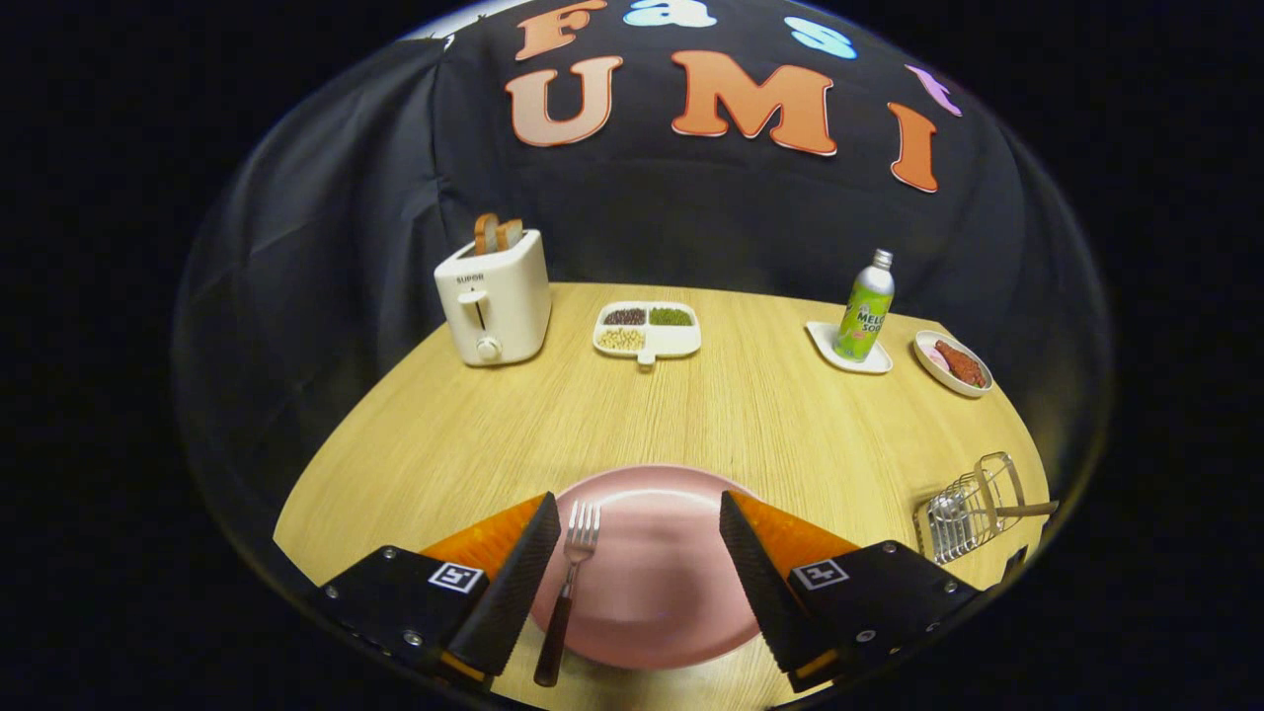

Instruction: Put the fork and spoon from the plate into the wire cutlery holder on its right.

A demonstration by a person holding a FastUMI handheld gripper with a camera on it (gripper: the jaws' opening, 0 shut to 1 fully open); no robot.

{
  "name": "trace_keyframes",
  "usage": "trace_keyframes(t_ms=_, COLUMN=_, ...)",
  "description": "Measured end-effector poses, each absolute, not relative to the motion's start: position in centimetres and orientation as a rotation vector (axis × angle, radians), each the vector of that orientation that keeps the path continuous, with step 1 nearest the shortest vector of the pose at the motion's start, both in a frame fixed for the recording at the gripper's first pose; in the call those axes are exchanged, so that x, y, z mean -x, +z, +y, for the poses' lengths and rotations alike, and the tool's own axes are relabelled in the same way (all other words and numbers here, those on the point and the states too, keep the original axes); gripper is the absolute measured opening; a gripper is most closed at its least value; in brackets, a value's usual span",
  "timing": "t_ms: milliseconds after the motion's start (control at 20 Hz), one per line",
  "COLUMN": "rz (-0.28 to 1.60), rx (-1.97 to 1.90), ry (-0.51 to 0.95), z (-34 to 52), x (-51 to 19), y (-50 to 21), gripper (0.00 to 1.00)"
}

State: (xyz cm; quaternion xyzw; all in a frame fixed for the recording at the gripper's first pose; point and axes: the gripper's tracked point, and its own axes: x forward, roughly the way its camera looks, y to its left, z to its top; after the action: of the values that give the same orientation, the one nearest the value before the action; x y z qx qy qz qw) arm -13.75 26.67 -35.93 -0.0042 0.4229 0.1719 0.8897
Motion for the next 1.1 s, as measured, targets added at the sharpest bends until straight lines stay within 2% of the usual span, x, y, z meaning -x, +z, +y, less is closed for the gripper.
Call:
trace_keyframes(t_ms=300, rz=1.01, rx=0.064, ry=0.377, z=27.8, x=16.7, y=-40.1, gripper=0.95)
trace_keyframes(t_ms=500, rz=1.086, rx=0.081, ry=0.393, z=28.0, x=18.2, y=-41.5, gripper=0.84)
trace_keyframes(t_ms=700, rz=1.139, rx=0.092, ry=0.429, z=28.1, x=19.3, y=-41.9, gripper=0.63)
trace_keyframes(t_ms=900, rz=1.178, rx=0.121, ry=0.46, z=28.0, x=20.3, y=-42.0, gripper=0.35)
trace_keyframes(t_ms=950, rz=1.186, rx=0.126, ry=0.469, z=28.1, x=20.5, y=-42.0, gripper=0.25)
trace_keyframes(t_ms=1100, rz=1.227, rx=0.16, ry=0.488, z=28.4, x=21.1, y=-42.3, gripper=0.14)
